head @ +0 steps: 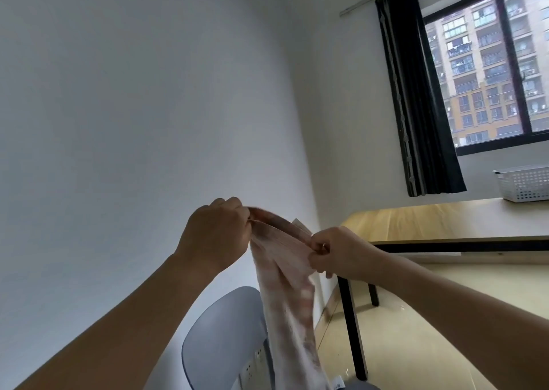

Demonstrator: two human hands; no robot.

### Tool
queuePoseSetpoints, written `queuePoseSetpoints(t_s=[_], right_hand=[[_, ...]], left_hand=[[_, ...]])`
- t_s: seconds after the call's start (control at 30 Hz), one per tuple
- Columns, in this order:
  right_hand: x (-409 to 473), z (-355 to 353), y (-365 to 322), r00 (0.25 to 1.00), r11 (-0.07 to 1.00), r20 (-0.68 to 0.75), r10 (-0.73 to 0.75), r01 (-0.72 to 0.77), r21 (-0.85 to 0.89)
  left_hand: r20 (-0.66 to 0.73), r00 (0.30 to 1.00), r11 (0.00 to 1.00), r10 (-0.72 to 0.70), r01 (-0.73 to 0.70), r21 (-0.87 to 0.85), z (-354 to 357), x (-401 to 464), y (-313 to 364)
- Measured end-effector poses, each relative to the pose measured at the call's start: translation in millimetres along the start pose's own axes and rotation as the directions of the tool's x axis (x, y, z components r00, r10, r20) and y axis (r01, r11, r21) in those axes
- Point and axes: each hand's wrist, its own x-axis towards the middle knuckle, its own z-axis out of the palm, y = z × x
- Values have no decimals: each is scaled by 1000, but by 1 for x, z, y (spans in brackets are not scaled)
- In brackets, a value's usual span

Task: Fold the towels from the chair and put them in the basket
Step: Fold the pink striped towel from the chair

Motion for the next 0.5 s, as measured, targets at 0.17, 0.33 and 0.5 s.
queuePoseSetpoints(t_s=[0.17,0.33,0.5], right_hand=[[3,-25,-18,1000,999,-2,-24,24,42],[6,-46,-26,994,994,96,-46,55,-90],[4,-70,-30,971,997,227,72,-69,-17]], left_hand=[[207,956,978,-206,205,27,-1,-6,10],[274,906,902,-324,383,-201,-1,-1,8],[320,879,645,-354,477,-597,0,0,10]])
